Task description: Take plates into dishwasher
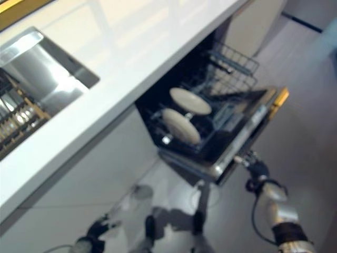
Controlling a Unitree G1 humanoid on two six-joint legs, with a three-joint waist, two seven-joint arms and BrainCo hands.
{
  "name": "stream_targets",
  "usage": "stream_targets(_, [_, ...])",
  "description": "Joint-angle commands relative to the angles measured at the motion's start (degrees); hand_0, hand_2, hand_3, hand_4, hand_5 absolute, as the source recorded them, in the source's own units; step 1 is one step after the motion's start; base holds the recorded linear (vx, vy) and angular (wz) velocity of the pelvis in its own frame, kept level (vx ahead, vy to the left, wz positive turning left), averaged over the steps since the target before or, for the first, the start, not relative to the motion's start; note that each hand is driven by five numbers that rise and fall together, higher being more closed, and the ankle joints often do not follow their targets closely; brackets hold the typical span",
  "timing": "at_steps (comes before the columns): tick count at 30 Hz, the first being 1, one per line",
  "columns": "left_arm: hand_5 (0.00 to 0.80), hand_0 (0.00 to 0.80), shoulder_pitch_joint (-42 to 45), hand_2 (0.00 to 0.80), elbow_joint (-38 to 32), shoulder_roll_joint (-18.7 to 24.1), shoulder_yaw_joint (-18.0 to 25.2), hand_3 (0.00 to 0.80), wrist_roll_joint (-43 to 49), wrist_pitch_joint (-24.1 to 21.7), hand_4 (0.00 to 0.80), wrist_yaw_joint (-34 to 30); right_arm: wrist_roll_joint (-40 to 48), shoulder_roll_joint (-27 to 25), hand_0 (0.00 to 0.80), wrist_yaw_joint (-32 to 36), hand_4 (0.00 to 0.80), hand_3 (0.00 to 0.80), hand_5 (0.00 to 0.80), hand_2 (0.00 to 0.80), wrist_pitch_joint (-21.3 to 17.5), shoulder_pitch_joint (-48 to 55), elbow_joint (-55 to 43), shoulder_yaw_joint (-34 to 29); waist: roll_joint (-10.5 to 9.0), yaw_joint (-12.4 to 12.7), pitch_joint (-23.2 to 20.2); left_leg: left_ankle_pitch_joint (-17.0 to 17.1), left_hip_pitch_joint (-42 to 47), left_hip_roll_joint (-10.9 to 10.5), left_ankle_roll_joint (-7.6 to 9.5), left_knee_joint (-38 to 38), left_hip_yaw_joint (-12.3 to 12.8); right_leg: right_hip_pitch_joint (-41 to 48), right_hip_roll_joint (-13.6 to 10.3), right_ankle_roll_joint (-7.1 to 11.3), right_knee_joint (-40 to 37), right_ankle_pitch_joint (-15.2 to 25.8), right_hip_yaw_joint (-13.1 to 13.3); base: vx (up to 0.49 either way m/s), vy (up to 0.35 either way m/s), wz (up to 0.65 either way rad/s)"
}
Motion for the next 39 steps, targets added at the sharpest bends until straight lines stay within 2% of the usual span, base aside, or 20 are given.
stream_targets(1, [0.0,0.0,-2.9,0.0,1.6,0.0,-1.8,0.0,-2.8,-2.6,0.0,1.0,2.7,-0.2,0.0,1.5,0.0,0.0,0.0,0.0,-2.5,-2.9,0.0,0.8,-0.97,1.0,-1.0,-1.7,-1.7,-1.2,1.67,1.0,-1.6,-3.4,-0.8,-0.57,7.9,-3.7,0.1,-0.017,-0.032,0.01])
stream_targets(6, [0.0,0.0,-2.7,0.0,0.8,-0.3,-2.3,0.0,-3.5,-3.8,0.0,1.1,3.6,0.1,0.0,1.6,0.0,0.0,0.0,0.0,-3.4,-3.7,1.5,0.8,0.25,1.1,0.2,-1.8,-2.9,-1.6,1.69,2.9,-1.4,-5.0,-1.7,-0.89,10.5,-4.6,-0.7,-0.015,0.009,0.0])
stream_targets(10, [0.0,0.0,-2.7,0.0,0.8,-0.6,-2.1,0.0,-4.5,-4.6,0.0,1.5,3.1,-0.4,0.0,1.4,0.0,0.0,0.0,0.0,-4.2,-4.1,1.0,0.4,0.84,0.8,1.7,-2.9,-5.5,-1.8,1.82,8.0,-0.7,-7.2,-2.2,-1.58,14.4,-5.9,-1.2,-0.053,0.016,-0.01])
stream_targets(14, [0.0,0.0,-2.8,0.0,0.7,-0.2,-1.5,0.0,-4.7,-4.5,0.0,2.5,2.7,-0.6,0.0,1.4,0.0,0.0,0.0,0.0,-4.7,-3.2,-1.2,0.0,0.62,0.4,3.2,-3.8,-7.9,-1.7,2.03,12.7,-0.4,-9.2,-2.4,-2.04,18.6,-7.3,-1.2,-0.056,-0.054,0.01])
stream_targets(17, [0.0,0.0,-4.2,0.0,0.4,0.7,-0.3,0.0,-5.4,-4.5,0.0,3.6,2.8,-0.9,0.0,1.4,0.0,0.0,0.0,0.0,-5.7,-2.0,-3.4,-0.6,0.05,0.0,4.8,-5.1,-12.0,-1.6,2.42,19.1,-0.5,-13.2,-2.6,-2.53,25.6,-9.5,-0.9,-0.093,-0.126,0.04])
stream_targets(23, [0.0,0.0,-5.2,0.0,-2.1,1.8,-0.1,0.0,-3.6,-3.2,0.0,4.3,4.5,0.1,0.0,0.4,0.0,0.0,0.0,0.0,-6.2,-1.1,-6.2,-2.3,-0.3,0.0,6.1,-7.2,-18.3,-1.0,3.03,26.7,-1.5,-19.2,-2.1,-3.55,35.8,-13.7,-0.2,-0.042,-0.138,0.1])
stream_targets(30, [0.0,0.0,-3.7,0.0,-6.8,1.1,-2.9,0.0,-1.9,-3.2,0.0,4.1,6.5,1.1,0.0,1.4,0.0,0.0,0.0,0.0,-6.6,-2.2,-7.7,-2.5,1.24,1.0,6.2,-6.2,-22.6,-1.1,3.1,27.9,-2.3,-23.9,-1.5,-4.06,40.0,-15.2,0.0,-0.01,-0.079,0.01])
stream_targets(35, [0.0,0.0,-3.7,0.0,-7.7,0.2,-6.8,0.0,2.2,-3.1,0.0,3.3,9.5,2.1,0.0,3.1,0.0,0.0,0.0,0.0,-7.0,-5.3,-8.3,-1.7,2.64,1.4,6.2,-5.3,-25.2,-1.5,2.99,28.2,-2.7,-26.5,-1.2,-4.18,40.9,-15.2,0.4,-0.041,-0.031,-0.02])
stream_targets(39, [0.0,0.0,-4.6,0.0,-8.2,0.0,-8.5,0.0,1.6,-2.7,0.0,3.3,11.3,2.5,0.0,4.5,0.0,0.0,0.0,0.0,-6.1,-8.2,-6.8,-0.5,3.5,2.0,6.2,-4.7,-26.3,-1.5,2.92,28.1,-2.6,-27.6,-1.1,-4.18,41.6,-15.3,0.2,-0.04,-0.02,0.03])
